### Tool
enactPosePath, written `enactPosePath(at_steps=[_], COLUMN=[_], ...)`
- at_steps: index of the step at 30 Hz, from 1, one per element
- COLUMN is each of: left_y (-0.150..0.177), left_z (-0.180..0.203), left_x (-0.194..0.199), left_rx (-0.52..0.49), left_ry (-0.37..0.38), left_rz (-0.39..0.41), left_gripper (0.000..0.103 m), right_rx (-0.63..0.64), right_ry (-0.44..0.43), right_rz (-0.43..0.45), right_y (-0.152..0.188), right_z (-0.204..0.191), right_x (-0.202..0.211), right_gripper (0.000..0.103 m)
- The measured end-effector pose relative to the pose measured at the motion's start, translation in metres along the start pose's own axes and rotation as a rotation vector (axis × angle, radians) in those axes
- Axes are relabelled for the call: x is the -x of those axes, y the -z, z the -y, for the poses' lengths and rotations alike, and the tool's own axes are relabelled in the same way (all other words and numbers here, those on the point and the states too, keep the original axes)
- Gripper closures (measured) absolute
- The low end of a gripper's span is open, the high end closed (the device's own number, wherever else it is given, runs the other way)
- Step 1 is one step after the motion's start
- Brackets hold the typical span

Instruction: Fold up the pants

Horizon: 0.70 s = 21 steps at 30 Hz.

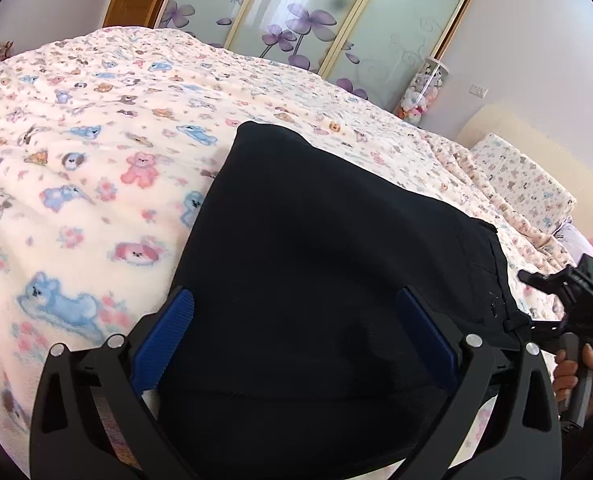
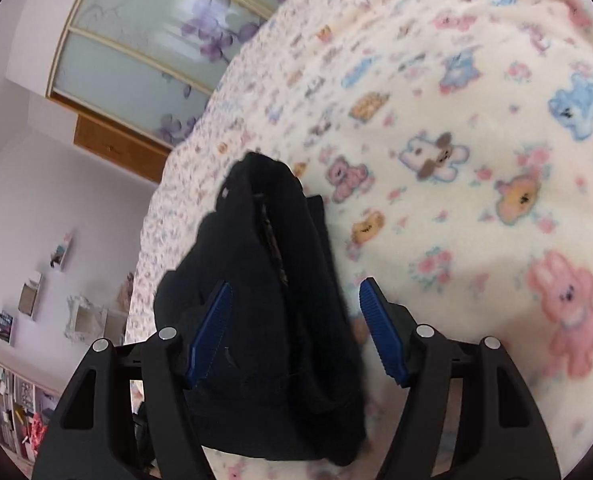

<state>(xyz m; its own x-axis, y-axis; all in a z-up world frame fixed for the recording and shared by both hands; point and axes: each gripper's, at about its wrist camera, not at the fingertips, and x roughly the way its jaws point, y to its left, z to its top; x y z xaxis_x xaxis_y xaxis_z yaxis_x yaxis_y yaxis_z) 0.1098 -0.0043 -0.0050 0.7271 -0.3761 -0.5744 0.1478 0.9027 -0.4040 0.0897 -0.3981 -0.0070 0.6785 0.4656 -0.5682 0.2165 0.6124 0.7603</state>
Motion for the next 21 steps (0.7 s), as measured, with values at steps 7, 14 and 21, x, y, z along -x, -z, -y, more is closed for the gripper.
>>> enactPosePath(at_steps=[7, 14, 21], left_y=[-0.001, -0.002, -0.001], left_z=[0.003, 0.002, 0.001], left_x=[-0.001, -0.004, -0.005], left_rx=[-0.006, -0.010, -0.008], left_ry=[-0.008, -0.015, -0.023], left_rz=[-0.006, -0.009, -0.010], left_gripper=[0.002, 0.002, 0.002], right_rx=[0.074, 0.130, 0.230], right_ry=[-0.007, -0.020, -0.058], right_rz=[-0.123, -0.200, -0.187], right_y=[0.000, 0.002, 0.013], right_z=[-0.003, -0.009, -0.036], right_x=[-0.018, -0.039, -0.036], right_gripper=[0.035, 0.032, 0.029])
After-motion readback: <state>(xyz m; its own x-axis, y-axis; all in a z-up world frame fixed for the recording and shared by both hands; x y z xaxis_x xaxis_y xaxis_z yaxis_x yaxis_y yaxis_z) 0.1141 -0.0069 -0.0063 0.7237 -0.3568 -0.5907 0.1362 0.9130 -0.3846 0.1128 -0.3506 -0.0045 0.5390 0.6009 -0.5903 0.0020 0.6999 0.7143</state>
